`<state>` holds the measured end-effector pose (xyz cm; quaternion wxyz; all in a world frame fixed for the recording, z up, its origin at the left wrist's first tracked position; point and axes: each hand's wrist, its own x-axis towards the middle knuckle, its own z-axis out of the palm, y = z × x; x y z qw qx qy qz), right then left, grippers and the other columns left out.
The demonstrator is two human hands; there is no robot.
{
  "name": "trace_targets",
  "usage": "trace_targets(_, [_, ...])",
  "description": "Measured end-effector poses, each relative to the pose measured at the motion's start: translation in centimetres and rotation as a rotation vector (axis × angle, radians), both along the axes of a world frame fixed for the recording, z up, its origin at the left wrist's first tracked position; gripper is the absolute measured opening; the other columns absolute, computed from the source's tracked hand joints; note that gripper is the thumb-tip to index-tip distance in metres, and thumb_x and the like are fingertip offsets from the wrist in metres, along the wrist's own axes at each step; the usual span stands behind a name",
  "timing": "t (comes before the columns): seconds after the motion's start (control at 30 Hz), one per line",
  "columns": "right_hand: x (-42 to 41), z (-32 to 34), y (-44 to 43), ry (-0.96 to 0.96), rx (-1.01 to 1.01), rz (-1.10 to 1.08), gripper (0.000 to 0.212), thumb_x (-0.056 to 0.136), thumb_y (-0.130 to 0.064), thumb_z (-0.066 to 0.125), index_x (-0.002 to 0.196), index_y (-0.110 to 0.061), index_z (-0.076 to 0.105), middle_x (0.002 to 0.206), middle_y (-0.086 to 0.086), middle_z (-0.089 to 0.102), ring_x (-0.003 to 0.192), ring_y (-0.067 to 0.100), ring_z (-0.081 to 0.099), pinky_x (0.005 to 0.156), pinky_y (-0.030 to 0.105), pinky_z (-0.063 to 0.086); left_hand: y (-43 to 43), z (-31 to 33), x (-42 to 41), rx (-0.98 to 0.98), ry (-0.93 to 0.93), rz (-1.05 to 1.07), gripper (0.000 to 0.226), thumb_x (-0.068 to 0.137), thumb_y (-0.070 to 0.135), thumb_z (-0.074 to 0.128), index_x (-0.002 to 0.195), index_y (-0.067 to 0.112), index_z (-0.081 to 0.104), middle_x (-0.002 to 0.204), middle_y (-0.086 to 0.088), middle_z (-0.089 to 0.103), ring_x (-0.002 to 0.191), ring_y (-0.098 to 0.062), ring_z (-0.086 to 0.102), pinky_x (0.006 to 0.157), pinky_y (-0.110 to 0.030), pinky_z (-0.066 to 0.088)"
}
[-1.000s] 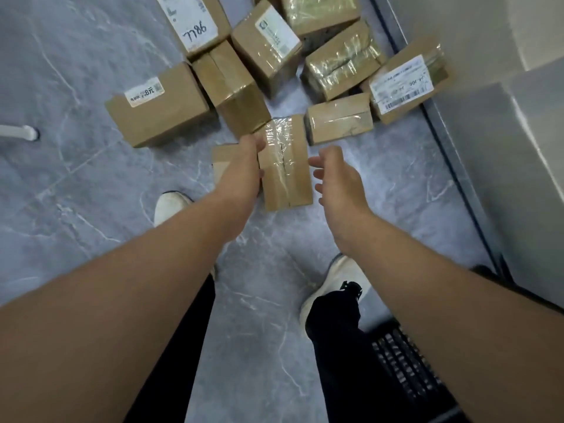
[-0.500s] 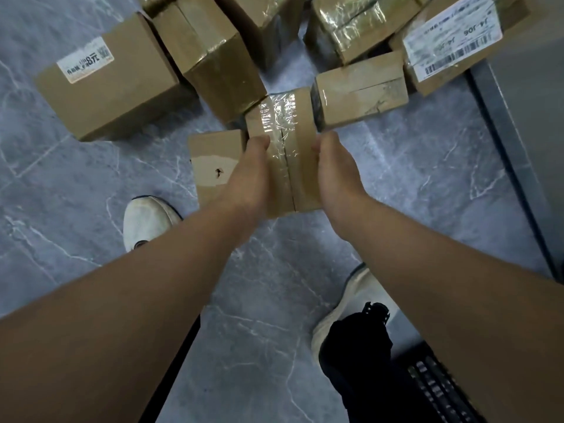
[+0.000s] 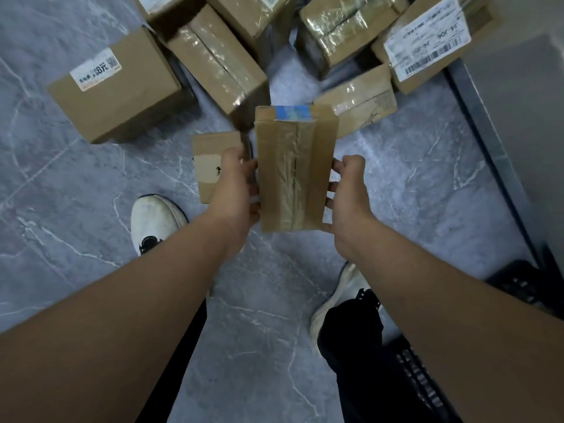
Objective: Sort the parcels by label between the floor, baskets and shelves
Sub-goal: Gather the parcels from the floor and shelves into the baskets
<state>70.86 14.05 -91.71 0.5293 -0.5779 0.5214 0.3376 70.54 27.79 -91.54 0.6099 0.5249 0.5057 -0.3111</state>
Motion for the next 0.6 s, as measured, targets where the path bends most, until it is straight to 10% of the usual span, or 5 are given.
trace_targets(0.17, [0.1,2.4,-1.0,-0.018,-0.022,-0.14,0.05,0.112,-0.053,0.032,0.08,-0.021,0.053,0.077,-0.004,0.063,0.087,0.02,0.059,0.096,0.044,0.05,1.1,3.5,0.9,0.035,0.004,-0.003,0.05,0.097,0.061,0.033,0.08,0.022,0.059,0.086,-0.004,0.061,0.087,-0.022,0.053,0.079,-0.037,0.037])
trace_targets(0.3, [0.1,4.9,-1.6,-0.075,-0.003,-0.154,0.056,0.112,-0.055,0.035,0.071,-0.017,0.045,0.056,-0.016,0.068,0.057,0.01,0.065,0.06,0.022,0.051,2.6,5.5,2.3,0.085,0.004,0.028,0.064,0.097,0.065,0.033,0.058,0.015,0.044,0.064,-0.003,0.065,0.064,-0.019,0.054,0.078,-0.039,0.034])
trace_targets(0.6, [3.1,11.4,-0.1,-0.289,0.071,-0.007,0.042,0.109,-0.049,0.039,0.105,-0.031,0.076,0.113,-0.01,0.081,0.114,0.01,0.068,0.104,0.038,0.049,4.0,12.5,5.1,0.02,-0.067,-0.037,0.069,0.095,0.069,0.029,0.115,0.018,0.07,0.092,-0.004,0.076,0.088,-0.022,0.065,0.09,-0.041,0.043])
